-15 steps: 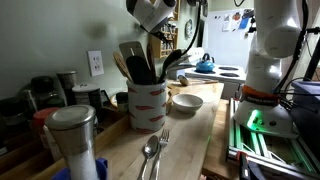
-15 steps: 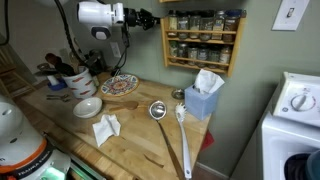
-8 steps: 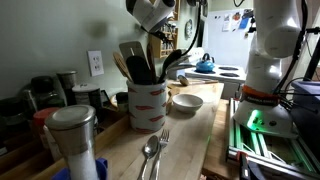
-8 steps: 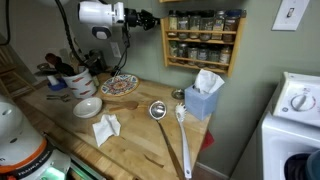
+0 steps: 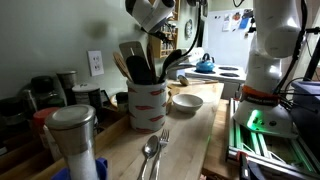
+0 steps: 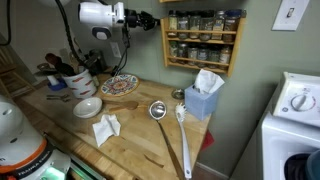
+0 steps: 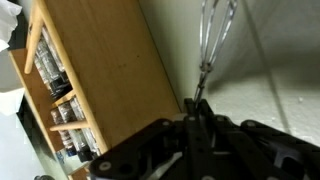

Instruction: Hang the whisk above the bottom spice rack

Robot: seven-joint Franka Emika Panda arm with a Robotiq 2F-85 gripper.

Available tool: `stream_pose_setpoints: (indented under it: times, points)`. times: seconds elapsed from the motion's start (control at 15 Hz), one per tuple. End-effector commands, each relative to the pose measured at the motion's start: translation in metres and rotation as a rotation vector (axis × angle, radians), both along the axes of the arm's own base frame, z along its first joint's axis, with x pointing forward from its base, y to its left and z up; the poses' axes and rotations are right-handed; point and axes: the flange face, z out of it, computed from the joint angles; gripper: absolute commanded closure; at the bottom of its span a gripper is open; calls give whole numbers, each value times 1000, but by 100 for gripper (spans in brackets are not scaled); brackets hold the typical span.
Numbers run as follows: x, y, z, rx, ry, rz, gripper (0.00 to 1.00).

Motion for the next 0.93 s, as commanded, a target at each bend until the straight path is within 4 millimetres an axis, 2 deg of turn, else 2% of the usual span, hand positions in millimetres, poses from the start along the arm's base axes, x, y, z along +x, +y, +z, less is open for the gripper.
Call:
stream_pose_setpoints:
  times: [0.0, 0.27, 0.33, 0.53, 0.73, 0.87]
  points:
    - [3, 3, -3, -8, 15, -2, 98]
    - [5, 4, -5, -8, 18, -5, 98]
    - [6, 3, -5, -7, 21, -4, 69]
    - [7, 4, -6, -11, 23, -3, 53]
    - [7, 3, -9, -24, 44, -4, 30]
    - [0, -4, -12, -66, 125, -12, 15]
